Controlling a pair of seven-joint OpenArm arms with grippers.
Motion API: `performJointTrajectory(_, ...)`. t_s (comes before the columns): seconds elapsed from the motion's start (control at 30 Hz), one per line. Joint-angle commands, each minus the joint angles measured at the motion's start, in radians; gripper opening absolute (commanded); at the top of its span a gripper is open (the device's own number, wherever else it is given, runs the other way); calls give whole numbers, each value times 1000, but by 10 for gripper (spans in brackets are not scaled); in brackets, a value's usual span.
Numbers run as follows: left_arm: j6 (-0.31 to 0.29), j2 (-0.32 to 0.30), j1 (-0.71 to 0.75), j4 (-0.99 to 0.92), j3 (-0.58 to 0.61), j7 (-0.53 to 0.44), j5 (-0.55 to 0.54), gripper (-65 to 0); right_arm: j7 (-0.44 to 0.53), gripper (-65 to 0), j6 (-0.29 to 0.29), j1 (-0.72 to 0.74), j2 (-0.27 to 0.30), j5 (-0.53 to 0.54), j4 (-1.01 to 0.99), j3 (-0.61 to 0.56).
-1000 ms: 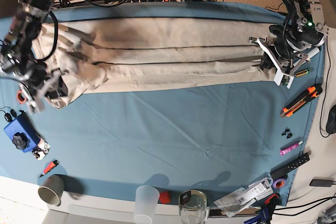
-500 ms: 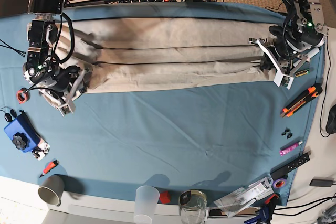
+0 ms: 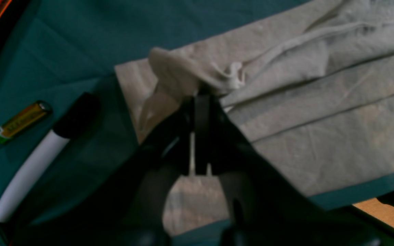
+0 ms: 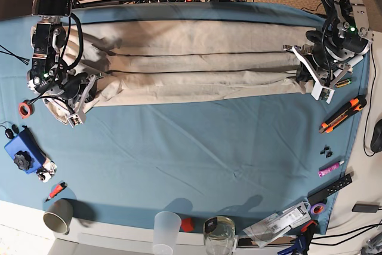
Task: Fold the T-shirt properly
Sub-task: 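Fold the held shirt end over with the right gripper toward the strip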
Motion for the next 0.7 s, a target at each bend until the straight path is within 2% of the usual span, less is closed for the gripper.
performJointTrajectory(0.0,-4,-10,-5,18,-5,-18,-7,-650,9,-650,-2,19,20,6,24,7)
performJointTrajectory(0.27,-4,-10,-5,18,-5,-18,-7,-650,-96,-650,-2,16,20,85,214,7)
performJointTrajectory(0.47,-4,-10,-5,18,-5,-19,-7,-650,-91,-650,-2,13,20,73,225,7)
performJointTrajectory(0.6,-4,-10,-5,18,-5,-18,-7,-650,-109,-650,3,13,20,27,225,7)
performJointTrajectory(0.67,-5,-10,-5,18,-5,-18,-7,-650,-109,-543,19,10,20,25,225,7)
